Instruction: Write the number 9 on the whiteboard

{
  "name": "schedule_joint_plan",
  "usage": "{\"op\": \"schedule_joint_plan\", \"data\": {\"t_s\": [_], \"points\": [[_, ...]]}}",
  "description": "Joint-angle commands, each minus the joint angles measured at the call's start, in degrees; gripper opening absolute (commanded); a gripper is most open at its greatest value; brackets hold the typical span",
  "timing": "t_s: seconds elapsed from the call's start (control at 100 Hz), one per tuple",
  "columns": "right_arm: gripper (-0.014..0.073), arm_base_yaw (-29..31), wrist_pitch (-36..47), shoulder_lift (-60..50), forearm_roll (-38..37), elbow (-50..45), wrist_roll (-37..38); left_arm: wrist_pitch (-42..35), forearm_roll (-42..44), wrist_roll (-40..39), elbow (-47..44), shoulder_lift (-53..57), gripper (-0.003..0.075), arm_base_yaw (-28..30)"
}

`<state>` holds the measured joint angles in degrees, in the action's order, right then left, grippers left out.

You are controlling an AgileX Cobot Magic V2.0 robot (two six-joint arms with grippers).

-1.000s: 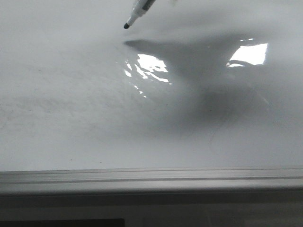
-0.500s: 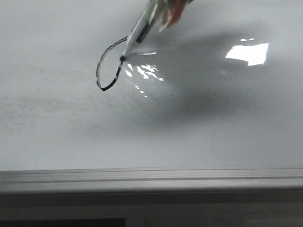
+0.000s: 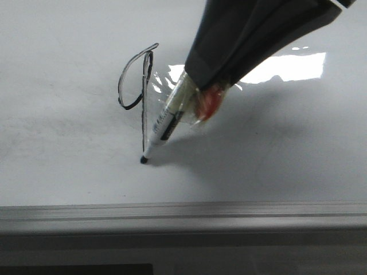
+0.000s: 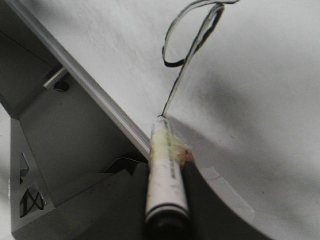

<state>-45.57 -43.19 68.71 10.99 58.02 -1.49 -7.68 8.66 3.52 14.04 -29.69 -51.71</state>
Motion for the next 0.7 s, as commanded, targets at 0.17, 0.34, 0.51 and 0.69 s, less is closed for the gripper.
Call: {"op": "schedule_joint_plan", "data": {"t_s": [0.17, 0.34, 0.51, 0.69], "points": [[-0.0060, -4.3, 5.4, -1.5, -0.1, 4.6, 0.0, -15.0, 4.8, -0.5, 2.2, -14.5, 0.0355, -0.8], [-0.0060, -5.0, 5.8, -1.5, 2.2, 4.6, 0.0, -15.8, 7.4, -0.1, 4.8, -21.8, 0.0355, -3.7], [-0.0060, -5.0, 4.0, -1.5, 3.4, 4.6, 0.0, -18.6, 7.3, -0.1, 5.9, -26.1, 0.0354, -3.9], [-0.0060, -5.0, 3.1, -1.5, 4.0, 4.6, 0.0, -20.0, 6.7, -0.1, 5.9, -27.5, 0.0279, -3.9]]}}
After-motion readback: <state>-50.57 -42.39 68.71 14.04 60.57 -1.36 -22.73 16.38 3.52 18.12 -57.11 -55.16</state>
